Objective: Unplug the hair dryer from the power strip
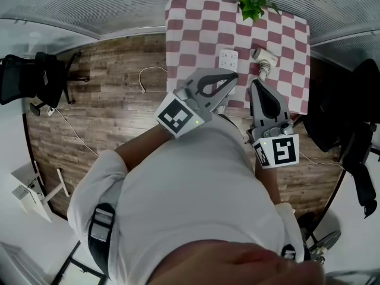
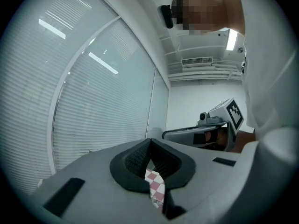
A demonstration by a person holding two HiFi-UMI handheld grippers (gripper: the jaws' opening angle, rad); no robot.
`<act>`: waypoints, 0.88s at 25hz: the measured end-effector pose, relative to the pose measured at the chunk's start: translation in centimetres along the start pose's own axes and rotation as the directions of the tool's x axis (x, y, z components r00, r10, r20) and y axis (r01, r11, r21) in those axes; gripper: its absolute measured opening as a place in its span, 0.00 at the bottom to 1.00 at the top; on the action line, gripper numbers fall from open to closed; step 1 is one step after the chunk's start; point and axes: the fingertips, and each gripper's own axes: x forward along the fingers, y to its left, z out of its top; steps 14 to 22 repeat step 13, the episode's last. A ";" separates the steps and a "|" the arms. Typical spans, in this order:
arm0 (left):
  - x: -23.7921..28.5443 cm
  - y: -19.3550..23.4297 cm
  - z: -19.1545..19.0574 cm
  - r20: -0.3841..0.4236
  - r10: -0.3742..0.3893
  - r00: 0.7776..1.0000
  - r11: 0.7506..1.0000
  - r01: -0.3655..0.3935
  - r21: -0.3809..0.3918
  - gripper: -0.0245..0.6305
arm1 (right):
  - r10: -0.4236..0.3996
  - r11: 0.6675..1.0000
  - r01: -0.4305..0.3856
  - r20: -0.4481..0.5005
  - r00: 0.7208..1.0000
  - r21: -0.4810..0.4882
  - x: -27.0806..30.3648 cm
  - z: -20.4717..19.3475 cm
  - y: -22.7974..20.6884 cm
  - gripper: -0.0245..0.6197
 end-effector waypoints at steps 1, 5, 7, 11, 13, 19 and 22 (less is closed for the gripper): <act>0.0 0.0 0.0 -0.002 0.000 1.000 1.000 0.000 -0.002 0.09 | -0.001 1.000 0.001 0.000 1.000 0.001 0.0 0.0 0.0 0.09; 0.2 -0.1 -0.2 -0.010 -0.001 1.000 1.000 0.001 0.001 0.09 | -0.003 1.000 0.003 -0.001 1.000 0.001 0.0 -0.1 -0.2 0.09; 0.3 -0.2 -0.3 -0.011 -0.003 1.000 1.000 0.003 0.003 0.09 | -0.001 1.000 0.001 -0.001 1.000 0.002 0.0 -0.1 -0.3 0.09; 0.6 0.0 -0.3 -0.010 -0.003 1.000 1.000 0.003 0.001 0.09 | 0.002 1.000 -0.002 -0.001 1.000 0.003 0.1 0.0 -0.5 0.09; 0.8 0.2 -0.3 -0.012 -0.003 1.000 1.000 0.003 -0.003 0.09 | 0.003 1.000 -0.003 0.000 1.000 0.003 0.3 0.1 -0.6 0.09; 0.8 0.2 -0.3 -0.012 -0.003 1.000 1.000 0.003 -0.003 0.09 | 0.003 1.000 -0.003 0.000 1.000 0.003 0.3 0.1 -0.6 0.09; 0.8 0.2 -0.3 -0.012 -0.003 1.000 1.000 0.003 -0.003 0.09 | 0.003 1.000 -0.003 0.000 1.000 0.003 0.3 0.1 -0.6 0.09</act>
